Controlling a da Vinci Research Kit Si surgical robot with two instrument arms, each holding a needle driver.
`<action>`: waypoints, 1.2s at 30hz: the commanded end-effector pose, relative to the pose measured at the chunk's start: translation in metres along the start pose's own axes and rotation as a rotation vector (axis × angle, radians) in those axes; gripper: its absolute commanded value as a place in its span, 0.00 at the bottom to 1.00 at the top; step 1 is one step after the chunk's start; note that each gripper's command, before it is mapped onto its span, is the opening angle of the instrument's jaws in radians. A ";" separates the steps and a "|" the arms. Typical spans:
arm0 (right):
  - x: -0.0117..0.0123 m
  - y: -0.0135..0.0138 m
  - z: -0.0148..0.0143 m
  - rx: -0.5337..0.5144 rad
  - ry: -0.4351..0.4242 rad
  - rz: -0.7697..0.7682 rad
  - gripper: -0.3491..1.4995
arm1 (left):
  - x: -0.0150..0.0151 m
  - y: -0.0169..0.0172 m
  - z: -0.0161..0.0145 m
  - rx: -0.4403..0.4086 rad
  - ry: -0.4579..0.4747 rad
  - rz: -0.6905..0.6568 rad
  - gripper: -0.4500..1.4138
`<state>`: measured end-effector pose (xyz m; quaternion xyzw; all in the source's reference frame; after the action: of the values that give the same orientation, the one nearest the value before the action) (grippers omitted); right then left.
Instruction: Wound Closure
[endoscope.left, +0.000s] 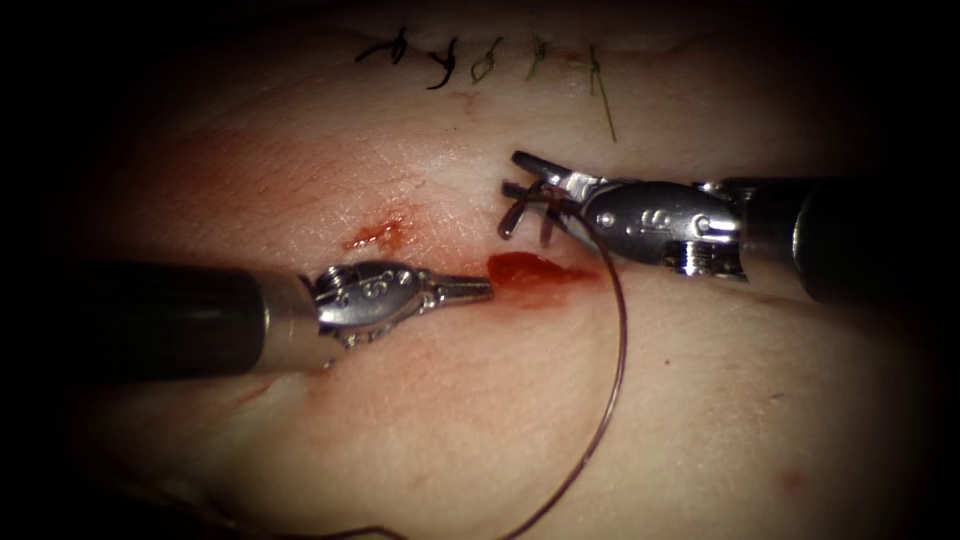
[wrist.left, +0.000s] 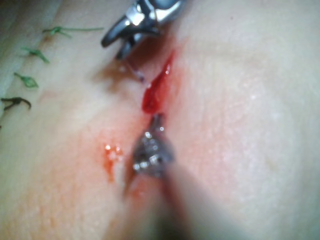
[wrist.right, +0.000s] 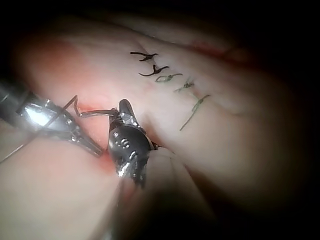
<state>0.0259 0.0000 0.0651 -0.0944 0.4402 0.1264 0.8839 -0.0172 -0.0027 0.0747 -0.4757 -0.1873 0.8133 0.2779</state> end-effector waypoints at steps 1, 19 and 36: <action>-0.0001 -0.0003 0.0007 -0.003 0.002 0.011 0.00 | -0.0005 0.0002 0.0008 -0.002 0.000 -0.003 0.21; -0.0005 -0.0013 0.0006 -0.050 -0.008 -0.064 0.00 | -0.0002 0.0003 0.0007 -0.002 0.000 -0.005 0.21; -0.0053 -0.0066 0.0032 0.096 -0.080 -0.017 0.00 | 0.0000 0.0003 0.0010 -0.006 0.000 -0.007 0.21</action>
<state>0.0267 -0.0059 0.0713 -0.0446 0.4080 0.0988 0.9065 -0.0177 -0.0026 0.0744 -0.4760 -0.1900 0.8119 0.2796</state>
